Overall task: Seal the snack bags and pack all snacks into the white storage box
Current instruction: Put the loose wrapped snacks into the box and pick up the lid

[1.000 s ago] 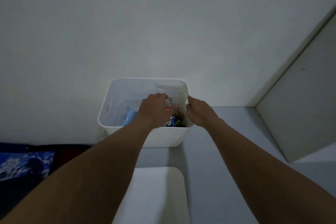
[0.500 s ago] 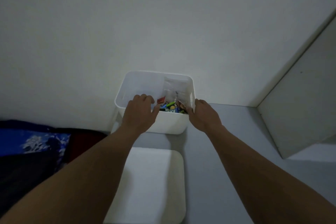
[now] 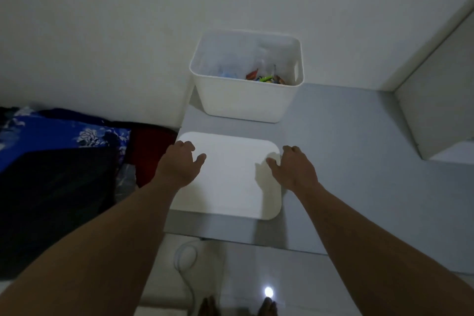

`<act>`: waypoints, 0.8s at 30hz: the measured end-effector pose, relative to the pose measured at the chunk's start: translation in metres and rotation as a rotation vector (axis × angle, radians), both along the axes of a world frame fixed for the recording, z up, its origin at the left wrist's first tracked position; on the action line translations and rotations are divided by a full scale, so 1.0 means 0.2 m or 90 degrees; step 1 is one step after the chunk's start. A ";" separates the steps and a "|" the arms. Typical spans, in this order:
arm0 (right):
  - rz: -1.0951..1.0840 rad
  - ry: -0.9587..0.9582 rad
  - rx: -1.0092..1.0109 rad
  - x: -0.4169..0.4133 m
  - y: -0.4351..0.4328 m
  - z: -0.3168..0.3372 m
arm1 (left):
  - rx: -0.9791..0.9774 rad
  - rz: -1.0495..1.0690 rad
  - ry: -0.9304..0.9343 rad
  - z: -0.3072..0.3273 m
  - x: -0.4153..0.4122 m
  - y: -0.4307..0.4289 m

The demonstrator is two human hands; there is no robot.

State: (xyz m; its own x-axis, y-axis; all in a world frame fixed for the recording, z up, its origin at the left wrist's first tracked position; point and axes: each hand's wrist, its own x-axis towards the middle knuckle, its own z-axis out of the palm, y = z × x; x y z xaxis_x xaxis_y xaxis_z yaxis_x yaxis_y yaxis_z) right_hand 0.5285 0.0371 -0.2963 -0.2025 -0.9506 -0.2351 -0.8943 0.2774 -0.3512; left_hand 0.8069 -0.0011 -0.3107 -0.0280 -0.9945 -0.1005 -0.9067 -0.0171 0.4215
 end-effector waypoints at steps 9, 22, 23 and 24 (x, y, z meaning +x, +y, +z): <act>-0.070 -0.019 0.084 0.17 0.18 -0.25 | 0.027 -0.029 -0.104 -0.23 0.14 0.13; -0.321 -0.197 -0.006 0.20 0.19 -0.19 | 0.174 0.273 0.122 -0.14 0.19 0.05; -0.339 -0.219 -0.009 0.20 0.19 -0.17 | 0.185 0.286 0.150 -0.12 0.20 0.04; -0.358 -0.240 -0.014 0.20 0.19 -0.14 | 0.194 0.302 0.187 -0.09 0.22 0.04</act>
State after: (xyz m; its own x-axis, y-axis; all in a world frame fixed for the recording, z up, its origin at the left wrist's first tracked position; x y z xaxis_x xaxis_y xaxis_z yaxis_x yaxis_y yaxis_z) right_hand 0.5678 0.0753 -0.3241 -0.5755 -0.7299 -0.3688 -0.4311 0.6540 -0.6216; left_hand 0.8502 0.0064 -0.3283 0.3388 -0.8334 -0.4366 -0.6183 -0.5470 0.5644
